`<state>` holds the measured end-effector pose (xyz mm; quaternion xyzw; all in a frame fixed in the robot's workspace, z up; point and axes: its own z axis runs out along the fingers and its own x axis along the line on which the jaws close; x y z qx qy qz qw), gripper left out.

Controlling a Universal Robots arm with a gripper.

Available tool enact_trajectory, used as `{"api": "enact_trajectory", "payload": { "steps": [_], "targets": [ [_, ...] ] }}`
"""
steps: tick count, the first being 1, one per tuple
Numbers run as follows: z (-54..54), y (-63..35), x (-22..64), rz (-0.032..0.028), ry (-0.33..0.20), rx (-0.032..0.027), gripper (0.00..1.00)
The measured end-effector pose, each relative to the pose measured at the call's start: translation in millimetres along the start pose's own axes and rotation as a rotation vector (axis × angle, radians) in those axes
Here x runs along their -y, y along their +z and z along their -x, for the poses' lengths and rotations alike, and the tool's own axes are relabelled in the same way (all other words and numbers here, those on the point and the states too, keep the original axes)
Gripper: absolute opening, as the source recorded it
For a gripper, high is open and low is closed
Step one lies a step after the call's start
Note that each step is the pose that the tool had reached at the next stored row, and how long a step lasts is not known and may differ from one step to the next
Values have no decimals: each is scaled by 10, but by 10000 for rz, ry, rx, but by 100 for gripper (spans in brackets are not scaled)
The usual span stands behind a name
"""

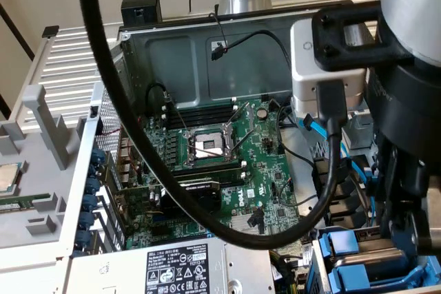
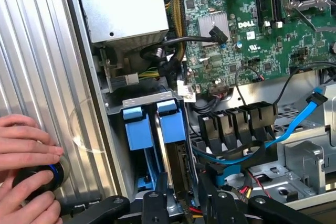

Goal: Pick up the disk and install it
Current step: 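Insert the first disk wire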

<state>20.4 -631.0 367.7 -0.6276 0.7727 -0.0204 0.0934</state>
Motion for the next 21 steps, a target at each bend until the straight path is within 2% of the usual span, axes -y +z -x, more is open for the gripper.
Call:
{"api": "enact_trajectory", "payload": {
  "steps": [4, 9, 12, 19, 21],
  "targets": [
    [-5, 33, 21, 23, -146, 47, 37],
    [-5, 65, 32, 87, -673, 126, 37],
    [-2, 75, 57, 84, -816, 153, 37],
    [6, 107, 184, 89, -919, 184, 37],
    [-12, 122, 198, 96, -940, 215, 37]
  ]
}}
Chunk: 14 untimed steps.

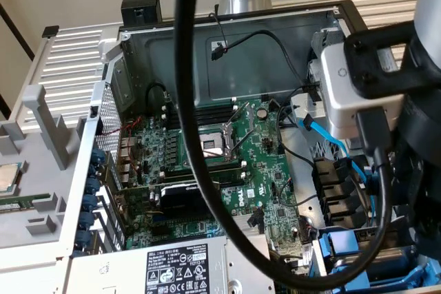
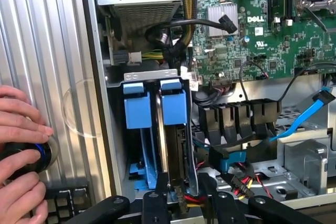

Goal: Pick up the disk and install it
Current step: 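Insert the first disk wire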

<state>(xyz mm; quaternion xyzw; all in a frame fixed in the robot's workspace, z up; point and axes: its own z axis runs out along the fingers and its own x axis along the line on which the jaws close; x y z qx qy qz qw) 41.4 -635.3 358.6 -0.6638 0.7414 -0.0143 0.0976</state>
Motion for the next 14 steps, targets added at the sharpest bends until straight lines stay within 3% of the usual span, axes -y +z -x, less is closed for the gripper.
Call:
{"api": "enact_trajectory", "payload": {
  "steps": [4, 14],
  "targets": [
    [-47, 38, 2, 17, -15, 133, 37],
    [-107, 121, 2, 87, -107, 591, 37]
  ]
}}
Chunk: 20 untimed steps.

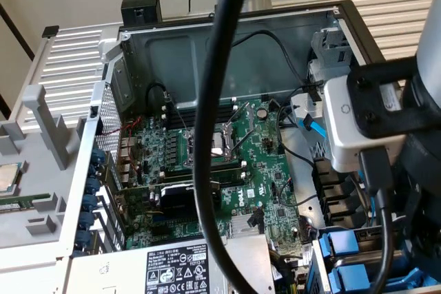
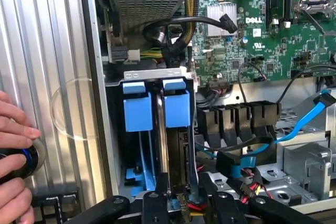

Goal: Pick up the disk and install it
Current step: 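Insert the first disk wire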

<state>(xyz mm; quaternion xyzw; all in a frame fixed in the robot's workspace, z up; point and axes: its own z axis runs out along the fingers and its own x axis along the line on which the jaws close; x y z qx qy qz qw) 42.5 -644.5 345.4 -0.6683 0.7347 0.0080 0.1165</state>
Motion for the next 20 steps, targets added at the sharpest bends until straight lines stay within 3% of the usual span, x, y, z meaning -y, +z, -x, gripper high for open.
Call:
{"api": "enact_trajectory", "payload": {
  "steps": [8, 20],
  "targets": [
    [-41, 30, 13, 87, -51, 228, 37],
    [-62, 50, 39, 191, -226, 447, 35]
  ]
}}
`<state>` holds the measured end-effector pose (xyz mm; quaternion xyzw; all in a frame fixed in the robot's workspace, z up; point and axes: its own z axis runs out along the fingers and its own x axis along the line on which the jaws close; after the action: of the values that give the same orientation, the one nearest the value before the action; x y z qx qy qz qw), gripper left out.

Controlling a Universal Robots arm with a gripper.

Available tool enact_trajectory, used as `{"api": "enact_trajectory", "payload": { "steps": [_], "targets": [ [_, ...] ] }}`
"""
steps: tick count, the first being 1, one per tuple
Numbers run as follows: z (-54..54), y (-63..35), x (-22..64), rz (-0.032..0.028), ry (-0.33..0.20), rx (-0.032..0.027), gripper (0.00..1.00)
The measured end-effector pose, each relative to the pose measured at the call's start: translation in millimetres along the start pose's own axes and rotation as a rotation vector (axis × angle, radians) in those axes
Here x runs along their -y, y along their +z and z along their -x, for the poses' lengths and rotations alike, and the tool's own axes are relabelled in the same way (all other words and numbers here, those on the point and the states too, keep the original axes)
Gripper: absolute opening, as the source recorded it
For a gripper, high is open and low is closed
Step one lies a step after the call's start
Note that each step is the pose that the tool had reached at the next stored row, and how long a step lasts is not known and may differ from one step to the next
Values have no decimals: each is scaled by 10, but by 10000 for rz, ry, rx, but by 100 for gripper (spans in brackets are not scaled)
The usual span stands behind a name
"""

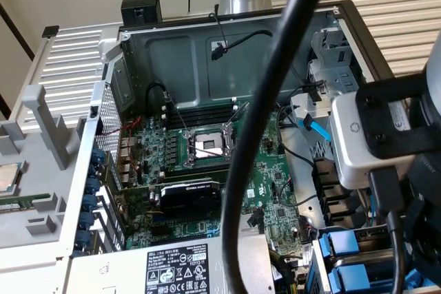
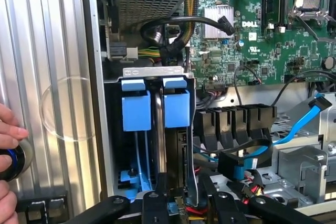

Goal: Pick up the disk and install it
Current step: 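Insert the first disk wire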

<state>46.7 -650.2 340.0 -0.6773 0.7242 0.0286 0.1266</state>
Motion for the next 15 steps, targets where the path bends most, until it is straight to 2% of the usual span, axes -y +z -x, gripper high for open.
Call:
{"api": "enact_trajectory", "payload": {
  "steps": [1, 2, 3, 5, 7, 12, 15],
  "targets": [
    [-1, 2, 0, 5, -8, 22, 35],
    [-1, 4, 0, 12, -13, 45, 28],
    [-2, 5, 1, 21, -15, 70, 28],
    [-2, 7, 1, 34, -19, 114, 17],
    [-2, 8, 1, 39, -26, 136, 17],
    [7, -12, 4, 45, -50, 133, 17],
    [36, -56, 10, 45, -67, 88, 17]
  ]
}}
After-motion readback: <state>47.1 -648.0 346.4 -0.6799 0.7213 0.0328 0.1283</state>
